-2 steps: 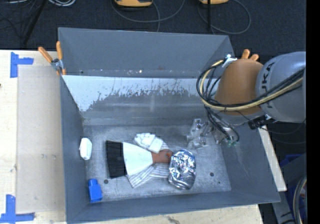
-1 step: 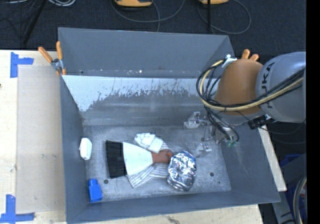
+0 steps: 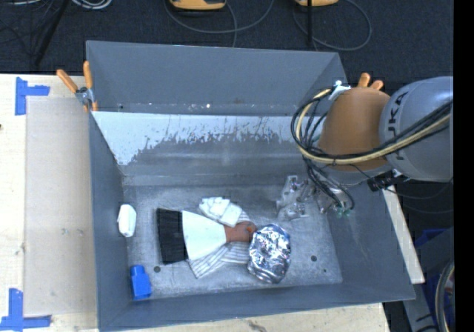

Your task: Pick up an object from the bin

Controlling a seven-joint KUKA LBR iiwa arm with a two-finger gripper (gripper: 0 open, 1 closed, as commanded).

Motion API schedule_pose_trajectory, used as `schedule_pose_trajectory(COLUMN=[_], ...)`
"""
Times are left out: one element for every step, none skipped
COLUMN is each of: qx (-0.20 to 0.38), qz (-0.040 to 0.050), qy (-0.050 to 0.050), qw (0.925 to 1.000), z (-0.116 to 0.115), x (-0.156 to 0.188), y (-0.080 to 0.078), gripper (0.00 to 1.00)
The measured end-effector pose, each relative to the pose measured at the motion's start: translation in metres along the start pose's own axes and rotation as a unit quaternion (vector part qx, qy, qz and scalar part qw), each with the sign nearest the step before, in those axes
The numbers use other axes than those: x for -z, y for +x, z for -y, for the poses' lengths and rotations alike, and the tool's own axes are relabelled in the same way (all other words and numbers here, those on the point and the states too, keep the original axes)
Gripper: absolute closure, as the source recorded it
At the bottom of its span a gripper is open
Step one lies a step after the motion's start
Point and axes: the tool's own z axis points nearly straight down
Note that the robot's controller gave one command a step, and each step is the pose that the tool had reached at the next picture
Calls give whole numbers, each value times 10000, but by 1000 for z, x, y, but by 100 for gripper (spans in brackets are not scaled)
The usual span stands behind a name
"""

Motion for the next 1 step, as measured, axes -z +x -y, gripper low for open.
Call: schedule_pose_trajectory(qx=[2], qz=[1], qy=[0], qw=[10000], z=[0], x=[0], y=[0], gripper=[100])
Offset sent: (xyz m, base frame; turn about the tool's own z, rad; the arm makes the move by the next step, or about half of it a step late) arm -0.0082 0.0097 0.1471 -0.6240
